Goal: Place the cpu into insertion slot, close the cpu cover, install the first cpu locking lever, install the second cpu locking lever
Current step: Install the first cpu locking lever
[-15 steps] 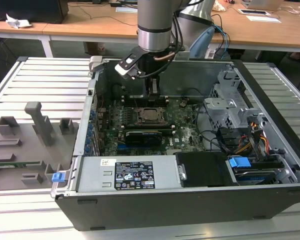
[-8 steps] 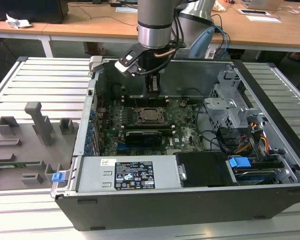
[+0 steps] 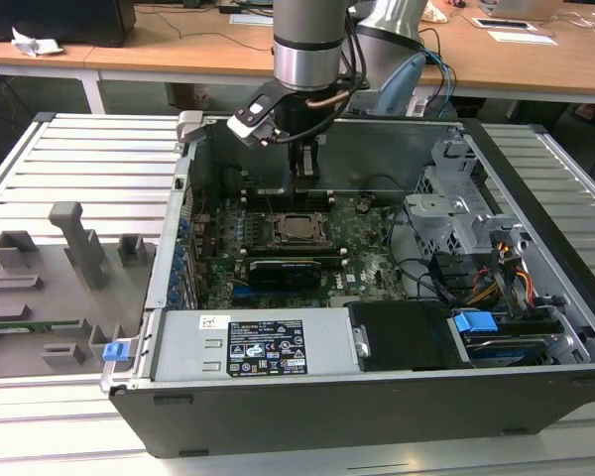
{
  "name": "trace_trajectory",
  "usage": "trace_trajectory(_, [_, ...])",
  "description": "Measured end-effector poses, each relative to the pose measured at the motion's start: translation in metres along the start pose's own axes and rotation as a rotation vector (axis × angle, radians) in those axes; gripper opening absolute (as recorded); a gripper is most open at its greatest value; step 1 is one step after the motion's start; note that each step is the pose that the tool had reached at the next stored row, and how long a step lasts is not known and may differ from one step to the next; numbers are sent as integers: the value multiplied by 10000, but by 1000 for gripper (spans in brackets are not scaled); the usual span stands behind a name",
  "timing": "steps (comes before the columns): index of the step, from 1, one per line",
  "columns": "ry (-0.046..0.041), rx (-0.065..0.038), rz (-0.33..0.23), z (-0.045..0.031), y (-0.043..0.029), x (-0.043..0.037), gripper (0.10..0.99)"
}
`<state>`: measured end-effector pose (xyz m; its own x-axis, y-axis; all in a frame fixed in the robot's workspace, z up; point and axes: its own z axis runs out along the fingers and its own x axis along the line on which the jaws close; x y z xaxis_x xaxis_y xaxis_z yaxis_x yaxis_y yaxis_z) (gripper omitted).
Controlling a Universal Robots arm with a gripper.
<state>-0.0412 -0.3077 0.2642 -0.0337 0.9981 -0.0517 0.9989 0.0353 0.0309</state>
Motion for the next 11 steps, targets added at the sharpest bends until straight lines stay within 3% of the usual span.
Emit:
trace_trajectory(5, [-4, -1, -14, -91, 3, -4, 106])
trace_trajectory(11, [30, -67, -1300, -92, 3, -4, 106])
